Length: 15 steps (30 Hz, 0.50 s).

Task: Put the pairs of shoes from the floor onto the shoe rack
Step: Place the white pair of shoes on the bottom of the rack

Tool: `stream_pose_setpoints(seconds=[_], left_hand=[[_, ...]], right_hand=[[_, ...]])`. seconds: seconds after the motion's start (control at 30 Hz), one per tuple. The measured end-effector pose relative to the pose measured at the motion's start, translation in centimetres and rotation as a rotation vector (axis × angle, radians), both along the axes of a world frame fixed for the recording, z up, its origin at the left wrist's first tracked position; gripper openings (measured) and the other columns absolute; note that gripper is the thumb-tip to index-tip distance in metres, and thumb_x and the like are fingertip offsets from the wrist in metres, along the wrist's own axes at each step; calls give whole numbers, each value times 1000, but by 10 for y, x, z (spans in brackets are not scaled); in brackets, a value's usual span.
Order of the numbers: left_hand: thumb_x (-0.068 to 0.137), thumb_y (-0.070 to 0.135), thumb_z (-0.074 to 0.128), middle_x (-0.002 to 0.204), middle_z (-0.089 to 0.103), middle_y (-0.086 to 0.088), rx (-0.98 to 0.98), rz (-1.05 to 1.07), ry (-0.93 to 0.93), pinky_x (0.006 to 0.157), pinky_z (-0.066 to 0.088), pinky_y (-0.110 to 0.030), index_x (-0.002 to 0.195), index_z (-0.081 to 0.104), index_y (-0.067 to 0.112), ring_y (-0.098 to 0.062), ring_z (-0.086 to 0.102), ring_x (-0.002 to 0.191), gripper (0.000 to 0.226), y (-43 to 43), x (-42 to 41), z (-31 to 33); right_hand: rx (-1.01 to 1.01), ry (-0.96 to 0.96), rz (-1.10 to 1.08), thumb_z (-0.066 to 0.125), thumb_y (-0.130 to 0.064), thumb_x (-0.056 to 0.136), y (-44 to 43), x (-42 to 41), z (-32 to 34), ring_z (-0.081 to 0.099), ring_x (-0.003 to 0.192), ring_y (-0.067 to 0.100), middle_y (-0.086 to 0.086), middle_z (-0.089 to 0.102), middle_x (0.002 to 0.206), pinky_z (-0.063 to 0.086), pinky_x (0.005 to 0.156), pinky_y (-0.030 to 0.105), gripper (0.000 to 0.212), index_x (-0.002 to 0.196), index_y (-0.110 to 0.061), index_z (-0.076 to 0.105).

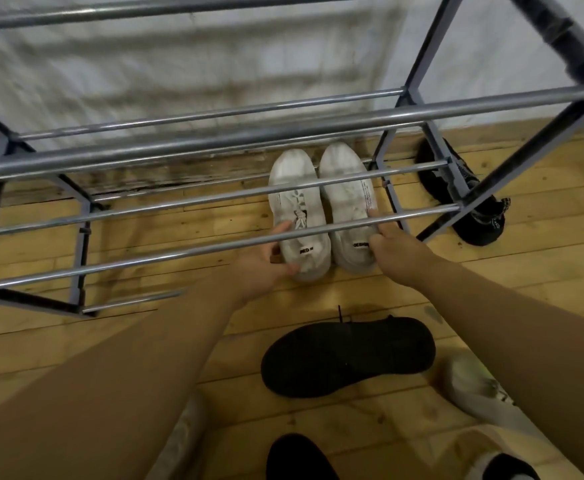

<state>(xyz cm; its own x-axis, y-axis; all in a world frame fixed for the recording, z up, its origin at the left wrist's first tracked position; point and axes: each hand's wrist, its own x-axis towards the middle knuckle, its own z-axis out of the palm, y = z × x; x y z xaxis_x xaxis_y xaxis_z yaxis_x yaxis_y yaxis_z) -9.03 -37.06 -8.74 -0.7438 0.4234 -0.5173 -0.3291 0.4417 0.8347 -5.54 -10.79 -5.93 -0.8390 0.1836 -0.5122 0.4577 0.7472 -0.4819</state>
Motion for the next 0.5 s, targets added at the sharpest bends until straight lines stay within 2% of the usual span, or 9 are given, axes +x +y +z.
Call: stream_pose_setpoints(seconds=[0.1,0.17,0.27,0.33,0.4,0.43,0.47,0.5], left_hand=[[92,25,77,162,38,9,41,-27,-34,117,40,-44,144,31,70,-17,43,143,83,-3,11,0],[90,30,78,165,32,10,15,-55,-8,120,36,-51,137,29,79,-19,39,147,83,-4,19,-2],[92,34,76,166,29,12,-3,-82,30,121,34,-49,147,25,70,-18,37,148,83,-2,28,-3],[93,33,75,166,30,12,10,-105,41,122,34,-47,151,23,65,-16,35,149,83,2,33,-1],[94,33,73,165,31,13,13,-118,54,122,33,-43,154,21,60,-14,35,149,84,7,36,1],[95,33,73,165,31,12,-3,-131,67,122,32,-40,156,20,57,-14,35,149,84,10,36,2],[96,32,72,165,31,11,-19,-145,80,122,32,-39,158,18,54,-13,35,149,84,13,37,2],[97,32,71,166,30,10,-28,-156,87,122,32,-39,158,17,53,-13,34,149,84,15,37,1]], right_hand=[[50,-60,52,32,-22,105,0,18,0,40,142,38,16,41,157,33,114,47,53,156,-10,38],[29,-41,28,34,-21,105,-1,31,0,43,141,37,14,43,156,36,113,47,55,160,-18,31],[-40,-3,-22,35,-21,106,-2,45,2,45,141,32,8,41,159,38,109,41,60,163,-30,20],[-98,15,-90,33,-25,108,0,50,4,53,129,25,-1,40,158,44,96,32,58,163,-35,18],[-104,58,-139,33,-28,109,2,57,7,58,102,19,1,47,149,45,80,31,55,162,-38,22],[-87,97,-144,34,-28,109,2,62,8,59,92,19,5,55,139,46,74,33,51,159,-37,29],[-82,138,-146,35,-27,109,1,67,8,60,82,21,6,63,118,47,66,36,43,151,-34,41],[-83,176,-142,36,-28,109,-1,74,7,60,73,23,5,66,99,46,60,39,30,134,-32,53]])
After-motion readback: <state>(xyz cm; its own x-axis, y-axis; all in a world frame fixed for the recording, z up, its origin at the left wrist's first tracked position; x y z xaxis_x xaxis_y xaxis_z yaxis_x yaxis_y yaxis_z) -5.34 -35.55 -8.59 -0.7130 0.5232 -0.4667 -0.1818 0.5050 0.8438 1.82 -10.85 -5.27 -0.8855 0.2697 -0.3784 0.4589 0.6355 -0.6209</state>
